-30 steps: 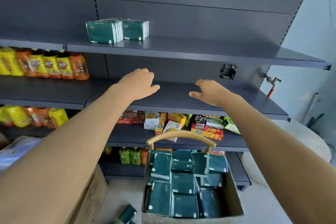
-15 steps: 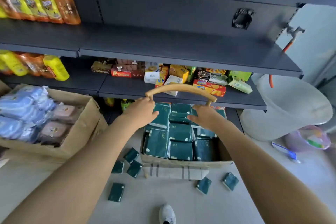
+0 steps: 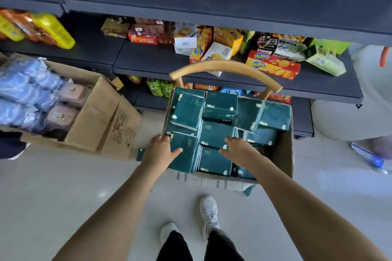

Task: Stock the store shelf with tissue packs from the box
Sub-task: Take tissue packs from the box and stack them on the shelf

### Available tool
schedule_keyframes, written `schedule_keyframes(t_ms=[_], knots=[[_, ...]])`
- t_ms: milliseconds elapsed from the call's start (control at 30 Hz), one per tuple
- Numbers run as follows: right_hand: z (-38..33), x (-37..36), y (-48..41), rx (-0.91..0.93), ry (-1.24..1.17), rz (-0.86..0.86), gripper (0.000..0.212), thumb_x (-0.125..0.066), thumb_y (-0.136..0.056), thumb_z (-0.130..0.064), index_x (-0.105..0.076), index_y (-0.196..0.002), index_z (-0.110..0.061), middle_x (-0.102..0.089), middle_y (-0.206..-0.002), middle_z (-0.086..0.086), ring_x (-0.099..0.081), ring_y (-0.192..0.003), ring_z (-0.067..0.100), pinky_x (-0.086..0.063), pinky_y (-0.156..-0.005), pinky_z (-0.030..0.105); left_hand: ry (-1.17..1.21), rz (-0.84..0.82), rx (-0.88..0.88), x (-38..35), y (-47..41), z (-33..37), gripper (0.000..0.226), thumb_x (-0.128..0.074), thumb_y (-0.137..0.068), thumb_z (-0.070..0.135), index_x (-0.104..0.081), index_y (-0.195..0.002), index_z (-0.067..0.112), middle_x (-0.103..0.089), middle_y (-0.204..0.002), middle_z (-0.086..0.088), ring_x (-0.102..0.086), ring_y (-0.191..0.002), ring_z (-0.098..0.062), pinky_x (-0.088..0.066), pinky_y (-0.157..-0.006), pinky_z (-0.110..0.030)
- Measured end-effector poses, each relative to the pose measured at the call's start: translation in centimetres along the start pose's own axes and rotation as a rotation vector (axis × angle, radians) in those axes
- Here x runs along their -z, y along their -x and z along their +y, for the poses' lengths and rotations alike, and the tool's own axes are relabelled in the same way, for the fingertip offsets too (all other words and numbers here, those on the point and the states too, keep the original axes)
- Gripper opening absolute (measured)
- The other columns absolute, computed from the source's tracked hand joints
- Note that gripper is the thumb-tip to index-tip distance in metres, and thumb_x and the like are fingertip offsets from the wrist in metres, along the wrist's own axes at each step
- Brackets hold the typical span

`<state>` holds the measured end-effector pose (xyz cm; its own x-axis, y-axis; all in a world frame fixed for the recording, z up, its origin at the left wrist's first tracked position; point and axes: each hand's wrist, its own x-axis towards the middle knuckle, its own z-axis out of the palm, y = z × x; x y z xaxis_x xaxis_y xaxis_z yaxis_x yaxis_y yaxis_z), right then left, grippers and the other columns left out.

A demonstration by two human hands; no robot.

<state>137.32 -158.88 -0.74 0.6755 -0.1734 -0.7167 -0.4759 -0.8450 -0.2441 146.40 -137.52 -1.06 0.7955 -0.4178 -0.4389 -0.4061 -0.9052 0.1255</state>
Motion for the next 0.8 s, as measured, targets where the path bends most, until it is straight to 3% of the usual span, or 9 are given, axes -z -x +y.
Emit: schedule_keyframes(t_ms=[133,300,400,467,567,633,667,733,800], knots=[[0.7,-0.7,-1.4,-0.031,-0.061,0.002,0.053,-0.043,-0.099,-0.037,-0.035,-0.139,-0.004,-0.048,-0.134,0.015,-0.045,-0.124,0.029,-0.037,-0.100,0.033,0.139,0.019,0.103,-1.6,-1.5,0.1,0.066,-0.059,-0.083,0.056,-0.052,-0.122,0.003,-0.057,-0.120,-0.011,-0.053,-0.111,-0.026,-0.044,-0.087,-0.032],[0.7,-1.4,-2.5,-0.097,-0.264,0.033,0.054,-0.046,-0.097,-0.038,-0.036,-0.140,-0.007,-0.051,-0.134,0.012,-0.054,-0.114,0.026,-0.043,-0.089,0.031,0.241,-0.090,0.207,-2.6,-2.6,-0.1,0.069,-0.069,-0.076,0.053,-0.049,-0.120,0.005,-0.059,-0.120,-0.011,-0.056,-0.111,-0.028,-0.049,-0.084,-0.034],[0.4,-1.6,-3.0,-0.175,-0.421,0.050,0.053,-0.047,-0.096,-0.039,-0.038,-0.139,-0.010,-0.057,-0.127,0.011,-0.061,-0.100,0.024,-0.048,-0.083,0.032,0.442,-0.153,0.249,-3.0,-3.1,-0.8,0.071,-0.077,-0.070,0.047,-0.048,-0.122,0.008,-0.059,-0.118,-0.007,-0.057,-0.108,-0.027,-0.053,-0.084,-0.038],[0.2,-1.4,-3.2,-0.202,-0.490,0.061,0.053,-0.047,-0.096,-0.039,-0.038,-0.139,-0.010,-0.056,-0.128,0.010,-0.060,-0.100,0.024,-0.048,-0.080,0.031,0.636,-0.215,0.281,-2.8,-3.2,-1.5,0.075,-0.080,-0.068,0.040,-0.043,-0.128,0.013,-0.058,-0.121,-0.003,-0.057,-0.110,-0.024,-0.051,-0.090,-0.039],[-0.7,-0.4,-3.5,-0.204,-0.526,0.101,0.049,-0.047,-0.096,-0.037,-0.041,-0.136,-0.009,-0.053,-0.133,0.008,-0.059,-0.098,0.023,-0.043,-0.071,0.026,0.931,-0.318,0.246,-2.2,-2.7,-2.4,0.065,-0.078,-0.075,0.027,-0.041,-0.127,0.021,-0.059,-0.118,0.003,-0.058,-0.103,-0.015,-0.047,-0.090,-0.030],[-1.7,0.5,-4.0,-0.202,-0.539,0.146,0.030,-0.046,-0.096,-0.038,-0.051,-0.116,-0.016,-0.062,-0.108,0.006,-0.056,-0.075,0.017,-0.037,-0.054,0.023,1.097,-0.369,0.220,-1.2,-2.2,-3.3,0.051,-0.074,-0.081,0.018,-0.044,-0.122,0.023,-0.061,-0.109,0.007,-0.060,-0.095,-0.009,-0.050,-0.080,-0.025],[-2.4,1.1,-4.2,-0.212,-0.553,0.172,0.018,-0.046,-0.096,-0.038,-0.049,-0.093,-0.021,-0.059,-0.086,0.003,-0.049,-0.062,0.014,-0.031,-0.048,0.024,1.193,-0.381,0.233,-0.9,-2.2,-3.9,0.047,-0.072,-0.081,0.015,-0.047,-0.120,0.022,-0.063,-0.109,0.005,-0.062,-0.095,-0.010,-0.053,-0.079,-0.028],[-4.1,1.9,-5.0,-0.229,-0.613,0.218,0.039,-0.048,-0.095,-0.038,-0.029,-0.064,-0.021,-0.038,-0.058,-0.002,-0.033,-0.048,0.013,-0.021,-0.046,0.027,1.381,-0.344,0.290,0.0,-2.5,-5.2,0.045,-0.074,-0.079,0.012,-0.053,-0.118,0.021,-0.065,-0.116,-0.004,-0.063,-0.102,-0.020,-0.054,-0.087,-0.041],[-6.1,2.5,-5.8,-0.240,-0.678,0.252,0.049,-0.049,-0.094,-0.039,-0.024,-0.058,-0.017,-0.029,-0.051,0.000,-0.027,-0.045,0.017,-0.019,-0.047,0.029,1.489,-0.278,0.341,0.9,-3.2,-6.5,0.040,-0.072,-0.080,0.010,-0.056,-0.117,0.014,-0.064,-0.118,-0.010,-0.063,-0.103,-0.022,-0.054,-0.085,-0.037]])
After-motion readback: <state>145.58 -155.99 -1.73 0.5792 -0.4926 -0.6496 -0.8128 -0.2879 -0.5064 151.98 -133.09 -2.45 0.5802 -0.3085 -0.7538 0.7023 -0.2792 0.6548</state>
